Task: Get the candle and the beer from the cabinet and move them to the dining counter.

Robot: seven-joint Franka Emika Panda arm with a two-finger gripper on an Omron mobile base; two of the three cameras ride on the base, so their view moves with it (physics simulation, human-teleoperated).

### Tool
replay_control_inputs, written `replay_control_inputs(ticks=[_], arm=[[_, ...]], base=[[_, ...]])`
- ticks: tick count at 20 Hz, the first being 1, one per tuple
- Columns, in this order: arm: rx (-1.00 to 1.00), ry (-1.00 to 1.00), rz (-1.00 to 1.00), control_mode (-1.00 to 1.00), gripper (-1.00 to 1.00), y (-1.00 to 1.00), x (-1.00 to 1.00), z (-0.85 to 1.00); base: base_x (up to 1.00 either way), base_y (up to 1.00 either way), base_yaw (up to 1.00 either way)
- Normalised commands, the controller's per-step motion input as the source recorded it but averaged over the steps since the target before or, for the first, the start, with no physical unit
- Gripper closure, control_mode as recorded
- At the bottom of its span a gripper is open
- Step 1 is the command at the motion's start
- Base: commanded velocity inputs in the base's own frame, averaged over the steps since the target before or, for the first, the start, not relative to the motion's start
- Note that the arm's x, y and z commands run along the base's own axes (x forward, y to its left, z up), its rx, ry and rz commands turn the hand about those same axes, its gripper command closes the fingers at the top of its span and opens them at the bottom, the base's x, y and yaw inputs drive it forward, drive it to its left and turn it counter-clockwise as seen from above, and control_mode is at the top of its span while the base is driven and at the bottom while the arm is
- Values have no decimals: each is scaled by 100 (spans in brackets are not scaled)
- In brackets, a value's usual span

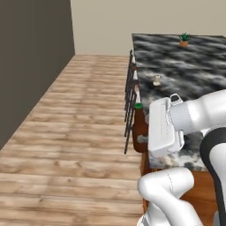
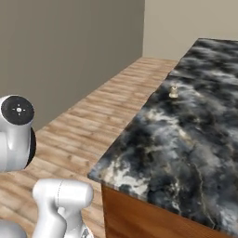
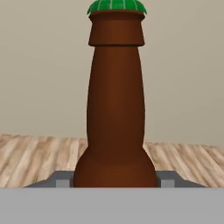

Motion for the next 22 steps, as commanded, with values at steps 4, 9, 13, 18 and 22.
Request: replay_control_inputs(ticks=[4, 9, 13, 18, 22], arm=[[0, 0, 0, 100, 100, 0, 0, 0], [0, 0, 0, 100, 100, 0, 0, 0], [0, 0, 0, 100, 100, 0, 0, 0], [0, 0, 0, 100, 100, 0, 0, 0], [0, 0, 0, 100, 100, 0, 0, 0]], base=[[97, 100, -16], [72, 100, -13], [-20, 100, -1], [-21, 100, 0], [23, 100, -13]])
